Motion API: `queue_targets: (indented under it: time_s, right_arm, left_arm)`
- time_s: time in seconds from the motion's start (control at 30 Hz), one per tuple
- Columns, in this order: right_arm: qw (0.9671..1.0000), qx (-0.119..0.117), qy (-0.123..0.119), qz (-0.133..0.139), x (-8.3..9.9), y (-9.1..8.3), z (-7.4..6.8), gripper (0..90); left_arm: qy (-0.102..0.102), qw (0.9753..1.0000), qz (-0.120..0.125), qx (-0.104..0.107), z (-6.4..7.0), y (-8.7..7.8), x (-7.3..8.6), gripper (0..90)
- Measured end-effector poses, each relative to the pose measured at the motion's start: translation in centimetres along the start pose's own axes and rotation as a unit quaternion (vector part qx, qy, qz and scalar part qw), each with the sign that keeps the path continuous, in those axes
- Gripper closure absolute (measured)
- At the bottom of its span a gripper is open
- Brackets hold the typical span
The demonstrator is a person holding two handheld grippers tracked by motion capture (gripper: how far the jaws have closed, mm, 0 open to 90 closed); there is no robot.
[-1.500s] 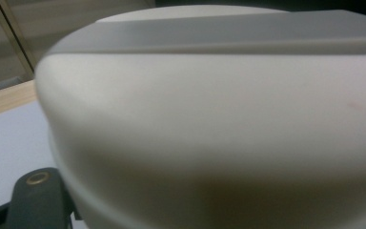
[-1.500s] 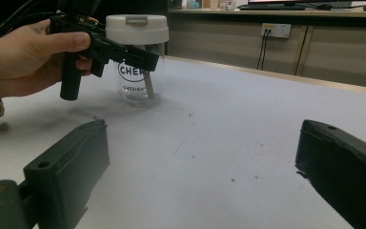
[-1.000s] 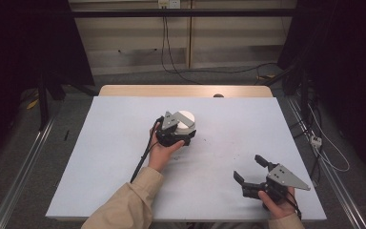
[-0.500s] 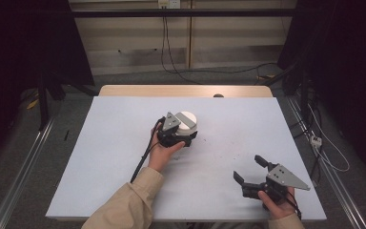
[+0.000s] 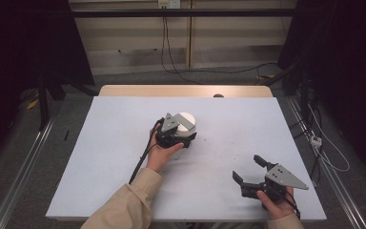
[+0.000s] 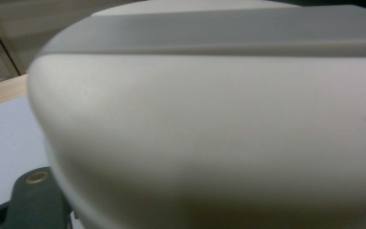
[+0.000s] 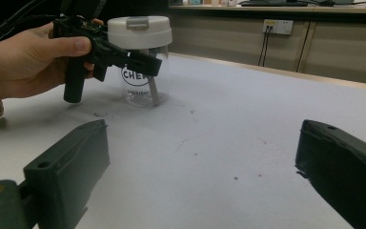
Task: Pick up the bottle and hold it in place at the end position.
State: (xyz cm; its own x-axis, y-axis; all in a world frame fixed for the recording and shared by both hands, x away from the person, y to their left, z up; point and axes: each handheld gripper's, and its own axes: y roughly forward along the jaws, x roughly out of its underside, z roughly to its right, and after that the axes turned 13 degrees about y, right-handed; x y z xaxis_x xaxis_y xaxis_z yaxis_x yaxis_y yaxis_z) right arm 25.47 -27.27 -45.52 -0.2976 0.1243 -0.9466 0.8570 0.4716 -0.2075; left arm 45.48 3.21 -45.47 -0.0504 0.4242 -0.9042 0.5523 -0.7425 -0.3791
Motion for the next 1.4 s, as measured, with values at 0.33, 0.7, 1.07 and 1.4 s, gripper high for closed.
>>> queue_targets:
  time_s: [0.33,0.7,1.07,1.4]
  right_arm:
    - [0.9999,0.007,-0.007,-0.005,-1.0,1.1,0.0,3.6]
    - [0.9995,0.005,0.004,-0.031,-1.5,3.3,0.0,3.7]
    - [0.9985,-0.017,0.005,-0.051,-2.0,5.7,-1.3,4.0]
    - [0.9981,-0.014,0.014,-0.058,-2.8,6.9,-1.1,4.1]
  left_arm:
    - [-0.003,1.0,0.001,-0.001,0.1,0.0,0.0,18.4]
    - [-0.004,1.0,-0.002,0.0,0.1,0.0,0.0,18.4]
    - [0.001,1.0,-0.008,-0.003,0.2,-0.1,-0.1,18.4]
    - [0.002,0.9999,-0.012,-0.003,0.2,-0.2,-0.2,18.5]
